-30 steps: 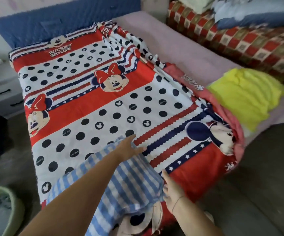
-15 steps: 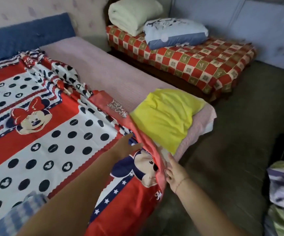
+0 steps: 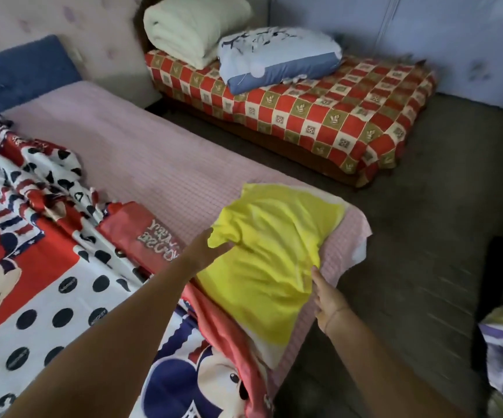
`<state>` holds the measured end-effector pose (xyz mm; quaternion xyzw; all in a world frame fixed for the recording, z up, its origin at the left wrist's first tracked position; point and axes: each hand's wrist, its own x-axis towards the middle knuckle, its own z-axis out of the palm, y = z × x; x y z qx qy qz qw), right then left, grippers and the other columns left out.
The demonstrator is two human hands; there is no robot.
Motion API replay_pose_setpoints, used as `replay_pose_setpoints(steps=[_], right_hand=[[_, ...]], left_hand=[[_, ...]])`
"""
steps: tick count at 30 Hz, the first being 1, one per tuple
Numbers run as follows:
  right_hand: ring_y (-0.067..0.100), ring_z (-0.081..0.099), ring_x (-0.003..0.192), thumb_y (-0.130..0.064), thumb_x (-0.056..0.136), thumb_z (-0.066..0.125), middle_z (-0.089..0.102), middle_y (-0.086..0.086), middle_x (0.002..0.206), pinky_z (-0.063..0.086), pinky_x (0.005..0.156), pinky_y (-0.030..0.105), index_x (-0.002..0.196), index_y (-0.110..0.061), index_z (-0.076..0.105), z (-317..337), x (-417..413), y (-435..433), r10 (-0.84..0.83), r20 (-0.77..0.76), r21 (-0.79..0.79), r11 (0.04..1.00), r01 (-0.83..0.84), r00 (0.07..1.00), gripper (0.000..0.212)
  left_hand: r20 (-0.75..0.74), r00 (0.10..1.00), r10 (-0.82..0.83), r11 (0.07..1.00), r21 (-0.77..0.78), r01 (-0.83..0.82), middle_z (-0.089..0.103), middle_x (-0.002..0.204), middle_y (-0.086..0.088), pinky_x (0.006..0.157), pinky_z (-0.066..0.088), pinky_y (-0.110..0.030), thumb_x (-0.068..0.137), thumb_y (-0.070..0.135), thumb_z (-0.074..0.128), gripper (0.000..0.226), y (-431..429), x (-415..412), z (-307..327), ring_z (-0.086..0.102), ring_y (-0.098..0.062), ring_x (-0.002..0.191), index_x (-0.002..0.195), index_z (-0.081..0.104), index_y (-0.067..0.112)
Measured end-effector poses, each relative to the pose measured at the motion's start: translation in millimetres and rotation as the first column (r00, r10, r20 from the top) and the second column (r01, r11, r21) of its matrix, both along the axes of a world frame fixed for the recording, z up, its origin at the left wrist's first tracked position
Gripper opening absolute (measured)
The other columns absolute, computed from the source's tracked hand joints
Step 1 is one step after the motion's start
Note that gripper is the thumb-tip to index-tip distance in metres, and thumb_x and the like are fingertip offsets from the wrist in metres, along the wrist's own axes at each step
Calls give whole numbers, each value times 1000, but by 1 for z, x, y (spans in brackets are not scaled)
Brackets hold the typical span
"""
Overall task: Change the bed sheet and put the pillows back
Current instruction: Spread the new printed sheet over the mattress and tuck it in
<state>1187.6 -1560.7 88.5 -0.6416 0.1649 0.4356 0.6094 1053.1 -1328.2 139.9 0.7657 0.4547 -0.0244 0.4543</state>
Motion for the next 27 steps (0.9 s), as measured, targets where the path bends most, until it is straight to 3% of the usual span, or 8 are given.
replay_pose_setpoints(steps=[3, 5, 8, 13, 15, 20, 23, 27], right_hand=[[14, 60, 85, -51, 80, 70, 64, 2, 104, 45, 62, 31, 122, -15, 56, -17, 31, 12, 10, -28, -3, 1000, -11, 1000, 57], [23, 63, 101, -65, 56, 82, 63, 5, 122, 55, 81, 40, 134, -14, 51, -37, 53, 23, 21, -12, -36, 999, -21, 1000, 98], [27, 60, 113, -76, 32, 83, 57, 7, 133, 49, 97, 48, 141, -15, 42, -115, 94, 35, 56, 14, -103, 993, -54, 998, 131], [29, 54, 120, -47, 70, 80, 53, 10, 135, 45, 102, 44, 139, -8, 42, -68, 120, 77, 217, 44, -218, 955, -203, 975, 87], [27, 52, 123, -38, 75, 78, 53, 7, 136, 43, 100, 35, 139, -8, 44, -70, 132, 90, 216, 27, -213, 955, -205, 976, 79], [27, 50, 126, -46, 69, 80, 51, 6, 139, 41, 106, 41, 142, -14, 42, -90, 147, 99, 241, -71, -155, 956, -249, 968, 88], [25, 55, 117, -63, 43, 87, 57, 3, 130, 44, 103, 46, 135, -17, 50, -90, 148, 104, 219, -98, -86, 970, -228, 971, 109], [25, 64, 103, -53, 46, 90, 66, 5, 119, 51, 89, 45, 132, -13, 56, -71, 150, 108, 132, -124, 25, 991, -129, 984, 101]], left_hand=[[-23, 999, 22, 1000, 9, -21, 40, 150, -9, 102, 29, -23, 90, 34, 66, 73, 23, 40, -13, 39, -22, 136, 148, 33, 6], [-19, 999, 33, 999, -13, -34, 51, 136, 0, 92, 30, -18, 91, 26, 66, 62, 34, 63, -17, 47, -21, 129, 143, 41, 4], [-4, 997, 80, 995, -57, -80, 55, 119, 9, 83, 30, -15, 90, 28, 68, 58, 51, 95, -30, 53, -10, 109, 138, 46, 4], [-108, 981, 162, 976, -127, -175, 67, 104, -1, 82, 51, -32, 60, 68, 75, 88, 87, 131, -72, 63, -27, 108, 124, 57, 10], [-135, 983, 121, 973, -182, -145, 71, 87, 5, 80, 52, -34, 48, 74, 69, 80, 100, 141, -95, 68, -18, 93, 105, 69, 18], [-241, 950, 198, 946, -206, -249, 60, 102, -2, 83, 43, -31, 74, 46, 80, 56, 99, 161, -97, 55, -17, 96, 117, 64, 14], [-232, 920, 316, 890, -263, -372, 66, 105, -7, 87, 50, -35, 68, 37, 87, 59, 101, 168, -99, 61, -21, 99, 114, 64, 6], [-144, 883, 447, 830, -301, -470, 70, 105, -13, 84, 54, -39, 70, 25, 86, 51, 92, 175, -91, 67, -27, 95, 112, 67, 4]])
